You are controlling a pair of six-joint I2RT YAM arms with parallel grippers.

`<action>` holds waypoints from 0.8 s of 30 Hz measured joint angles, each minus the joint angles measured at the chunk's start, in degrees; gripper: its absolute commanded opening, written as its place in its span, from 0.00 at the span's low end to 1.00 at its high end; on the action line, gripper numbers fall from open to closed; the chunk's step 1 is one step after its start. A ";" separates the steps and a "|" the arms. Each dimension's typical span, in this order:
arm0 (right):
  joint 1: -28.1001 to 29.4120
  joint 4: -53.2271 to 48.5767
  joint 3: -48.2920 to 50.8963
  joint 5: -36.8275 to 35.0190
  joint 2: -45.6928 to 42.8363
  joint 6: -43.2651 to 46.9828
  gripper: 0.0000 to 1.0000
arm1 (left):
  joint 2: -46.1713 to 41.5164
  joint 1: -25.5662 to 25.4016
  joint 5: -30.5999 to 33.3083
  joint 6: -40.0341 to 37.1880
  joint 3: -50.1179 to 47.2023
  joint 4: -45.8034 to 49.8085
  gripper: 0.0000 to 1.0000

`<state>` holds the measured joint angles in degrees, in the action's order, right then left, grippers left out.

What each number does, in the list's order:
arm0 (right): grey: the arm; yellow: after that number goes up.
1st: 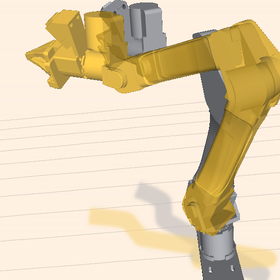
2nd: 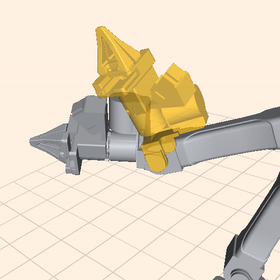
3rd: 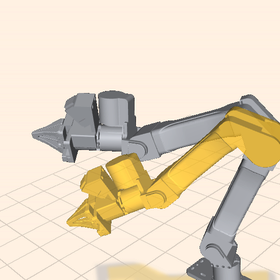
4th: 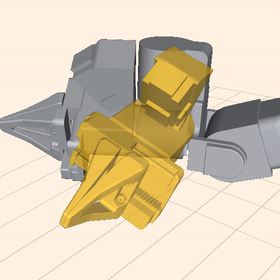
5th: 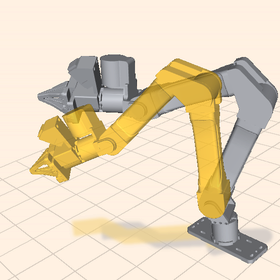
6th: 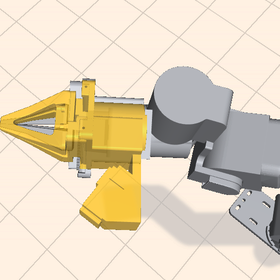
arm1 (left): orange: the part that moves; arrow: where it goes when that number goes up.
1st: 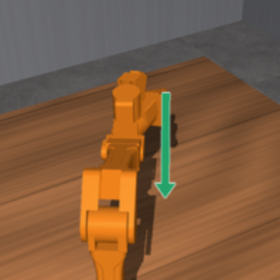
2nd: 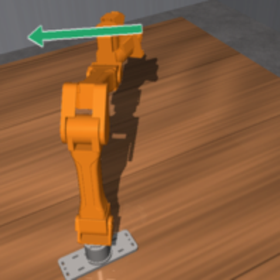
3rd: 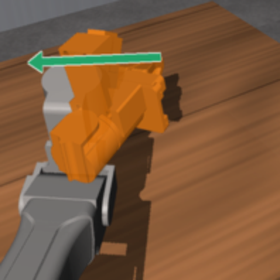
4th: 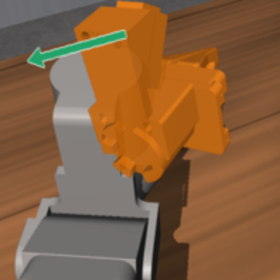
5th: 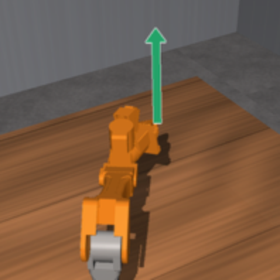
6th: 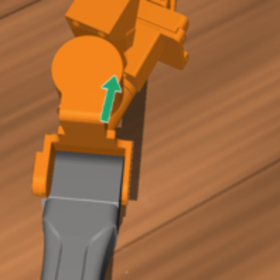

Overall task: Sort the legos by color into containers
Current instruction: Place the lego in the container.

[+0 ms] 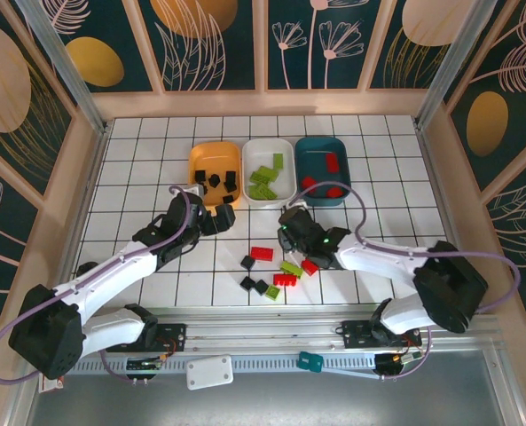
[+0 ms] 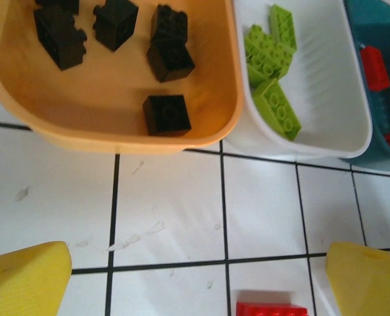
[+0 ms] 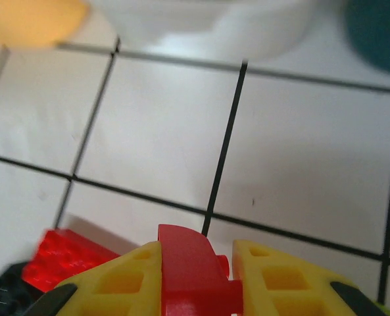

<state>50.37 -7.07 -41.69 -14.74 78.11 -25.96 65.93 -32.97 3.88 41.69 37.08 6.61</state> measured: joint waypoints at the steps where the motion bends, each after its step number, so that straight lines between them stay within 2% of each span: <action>1: -1.22 0.55 0.00 0.31 -1.79 0.17 0.21 | -0.11 -0.04 -0.26 0.20 -0.52 0.02 0.98; 5: -7.23 1.22 -0.72 1.88 -5.27 0.81 0.19 | -0.57 -0.44 -0.85 0.79 -2.01 0.02 0.98; 9: -16.35 2.19 -3.10 4.04 -4.74 1.84 0.19 | -1.44 -1.68 -0.90 1.31 -2.73 0.00 0.99; 13: -25.27 5.22 -7.23 6.32 0.57 2.08 0.19 | -1.70 -2.78 -1.05 1.95 -2.99 -0.15 0.99; 18: -31.47 7.52 -13.60 9.92 11.65 2.10 0.21 | -1.92 -3.80 -1.11 2.43 -3.54 -0.22 0.98; 20: -32.72 7.78 -15.91 11.65 15.67 2.14 0.30 | -2.19 -4.02 -1.11 2.56 -3.76 -0.17 0.99; 22: -33.44 7.65 -18.21 13.31 18.91 2.38 0.52 | -2.54 -4.22 -1.14 2.58 -3.85 -0.17 0.98; 24: -33.57 7.02 -20.52 14.14 21.14 2.95 0.61 | -2.93 -4.31 -1.33 2.58 -3.87 -0.17 0.98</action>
<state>16.80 -0.05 -62.22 -0.60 99.24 -23.00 63.00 -37.28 2.55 44.27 33.21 6.44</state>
